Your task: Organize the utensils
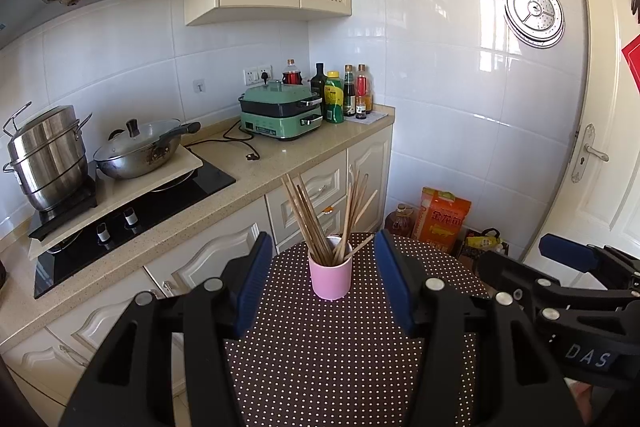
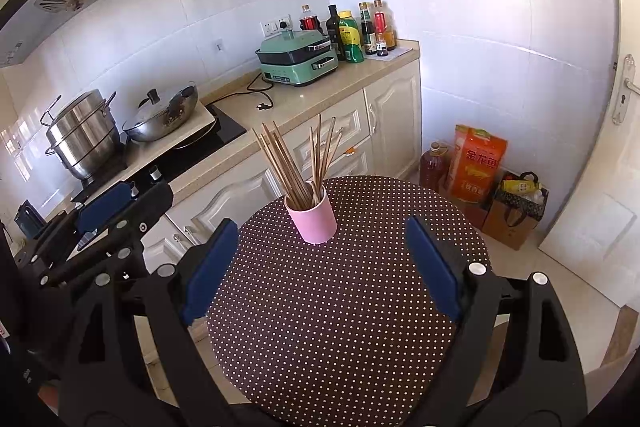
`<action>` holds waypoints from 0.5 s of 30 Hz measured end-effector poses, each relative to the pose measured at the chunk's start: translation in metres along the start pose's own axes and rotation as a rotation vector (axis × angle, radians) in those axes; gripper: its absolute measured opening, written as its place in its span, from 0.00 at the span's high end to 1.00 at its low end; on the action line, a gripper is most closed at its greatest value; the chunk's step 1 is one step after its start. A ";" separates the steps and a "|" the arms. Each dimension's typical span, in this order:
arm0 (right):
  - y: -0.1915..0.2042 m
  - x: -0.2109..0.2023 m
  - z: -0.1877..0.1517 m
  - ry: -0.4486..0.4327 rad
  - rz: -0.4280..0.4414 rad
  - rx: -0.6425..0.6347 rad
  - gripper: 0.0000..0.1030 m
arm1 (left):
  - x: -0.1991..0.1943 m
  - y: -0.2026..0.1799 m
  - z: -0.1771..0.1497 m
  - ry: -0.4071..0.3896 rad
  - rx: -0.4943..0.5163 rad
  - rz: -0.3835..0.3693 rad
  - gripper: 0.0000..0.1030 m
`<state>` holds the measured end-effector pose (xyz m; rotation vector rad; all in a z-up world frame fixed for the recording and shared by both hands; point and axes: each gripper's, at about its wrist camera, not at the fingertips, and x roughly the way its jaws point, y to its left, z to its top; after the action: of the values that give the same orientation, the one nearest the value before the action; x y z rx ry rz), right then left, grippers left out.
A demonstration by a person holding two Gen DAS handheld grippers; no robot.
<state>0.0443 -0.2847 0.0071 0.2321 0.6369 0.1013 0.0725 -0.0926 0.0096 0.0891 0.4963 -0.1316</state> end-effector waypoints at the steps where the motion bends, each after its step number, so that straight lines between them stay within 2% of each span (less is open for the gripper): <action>1: 0.000 0.000 0.000 0.001 -0.001 0.000 0.18 | 0.000 0.000 0.000 0.000 0.001 -0.001 0.48; 15: -0.001 0.003 0.000 0.011 0.001 0.005 0.18 | 0.006 0.001 0.002 0.007 -0.001 0.003 0.48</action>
<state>0.0472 -0.2855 0.0049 0.2371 0.6480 0.1020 0.0783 -0.0925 0.0084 0.0898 0.5028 -0.1283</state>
